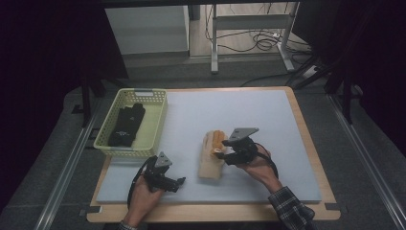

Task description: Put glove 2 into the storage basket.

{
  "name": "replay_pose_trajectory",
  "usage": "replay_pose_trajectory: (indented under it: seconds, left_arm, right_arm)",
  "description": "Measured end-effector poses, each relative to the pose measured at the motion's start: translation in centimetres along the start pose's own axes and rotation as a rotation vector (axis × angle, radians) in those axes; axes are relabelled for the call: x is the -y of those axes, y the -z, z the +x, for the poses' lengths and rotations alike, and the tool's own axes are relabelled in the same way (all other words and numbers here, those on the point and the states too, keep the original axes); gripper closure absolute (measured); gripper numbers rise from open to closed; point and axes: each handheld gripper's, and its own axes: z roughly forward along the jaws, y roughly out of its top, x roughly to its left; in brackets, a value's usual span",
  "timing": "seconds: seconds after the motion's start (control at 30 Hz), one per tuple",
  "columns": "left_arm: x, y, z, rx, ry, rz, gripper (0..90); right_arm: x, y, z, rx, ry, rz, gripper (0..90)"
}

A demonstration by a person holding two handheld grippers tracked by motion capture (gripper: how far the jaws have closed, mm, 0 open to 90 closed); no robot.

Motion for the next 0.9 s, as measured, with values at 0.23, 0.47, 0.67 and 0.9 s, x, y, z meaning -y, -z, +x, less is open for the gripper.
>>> replay_pose_trajectory:
  seconds: [0.23,0.47,0.67,0.9]
  left_arm:
    - [0.0,0.0,0.0,0.001,0.002,0.001,0.1]
    - [0.0,0.0,0.0,0.001,0.002,0.0,0.1]
    - [0.0,0.0,0.0,0.001,0.002,0.0,0.1]
    - [0.0,0.0,0.0,0.0,0.001,0.001,0.1]
  right_arm:
    - [3.2,1.8,-0.8,0.018,-0.129,0.059,72.1]
    - [5.2,0.6,1.3,-0.05,-0.1,0.069,88.2]
    - [4.7,-1.5,3.2,-0.071,-0.049,0.1,88.3]
    - [3.9,-3.0,4.2,-0.08,-0.041,0.084,88.0]
